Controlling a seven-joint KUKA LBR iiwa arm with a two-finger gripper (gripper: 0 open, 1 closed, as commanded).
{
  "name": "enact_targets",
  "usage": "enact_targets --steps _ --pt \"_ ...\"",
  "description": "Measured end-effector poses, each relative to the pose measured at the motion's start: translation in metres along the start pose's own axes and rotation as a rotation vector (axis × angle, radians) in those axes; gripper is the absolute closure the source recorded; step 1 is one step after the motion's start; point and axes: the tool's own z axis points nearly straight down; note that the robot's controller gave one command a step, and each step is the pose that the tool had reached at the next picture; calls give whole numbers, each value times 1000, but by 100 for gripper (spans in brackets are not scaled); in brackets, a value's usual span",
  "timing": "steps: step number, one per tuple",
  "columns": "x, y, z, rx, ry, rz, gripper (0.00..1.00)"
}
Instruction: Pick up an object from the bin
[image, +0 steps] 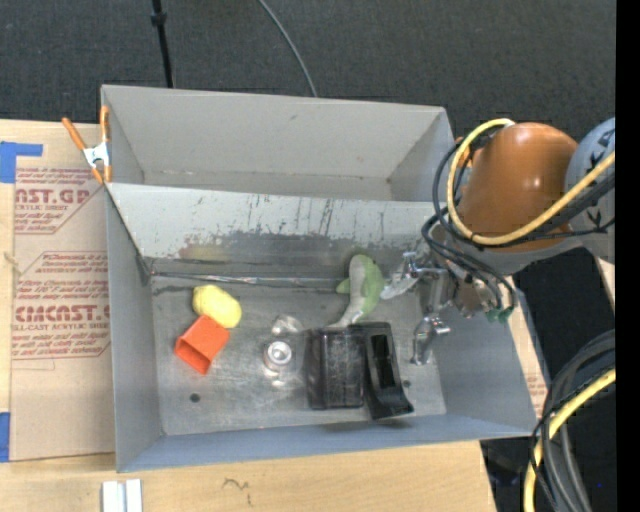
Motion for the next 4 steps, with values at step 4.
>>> enact_targets --steps 4 --pt "16 13 95 3 -34 -75 0"
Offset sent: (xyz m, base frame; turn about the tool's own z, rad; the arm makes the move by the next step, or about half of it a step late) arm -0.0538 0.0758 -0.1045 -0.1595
